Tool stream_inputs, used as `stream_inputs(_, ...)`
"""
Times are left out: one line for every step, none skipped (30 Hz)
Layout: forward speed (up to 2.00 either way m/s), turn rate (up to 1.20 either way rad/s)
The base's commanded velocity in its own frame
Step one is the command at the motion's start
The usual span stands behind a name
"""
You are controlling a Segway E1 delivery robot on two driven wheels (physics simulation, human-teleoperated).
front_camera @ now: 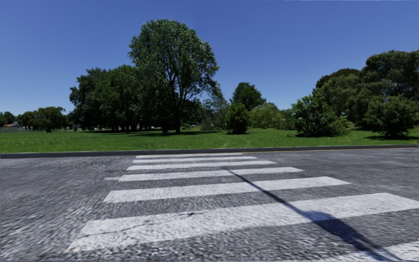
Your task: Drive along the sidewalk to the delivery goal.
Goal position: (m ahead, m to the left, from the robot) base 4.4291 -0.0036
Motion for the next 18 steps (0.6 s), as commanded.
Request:
stream_inputs(1.48, -0.27)
stream_inputs(1.48, -0.01)
stream_inputs(1.48, 0.00)
stream_inputs(1.48, 0.00)
stream_inputs(1.48, 0.00)
stream_inputs(1.48, 0.00)
stream_inputs(1.48, 0.00)
stream_inputs(1.48, 0.00)
stream_inputs(1.48, 0.00)
stream_inputs(1.48, 0.00)
stream_inputs(1.48, 0.00)
stream_inputs(1.48, 0.00)
stream_inputs(1.48, 0.00)
stream_inputs(1.48, 0.00)
stream_inputs(1.48, 0.00)
stream_inputs(1.48, 0.00)
stream_inputs(1.48, 0.00)
stream_inputs(1.48, 0.00)
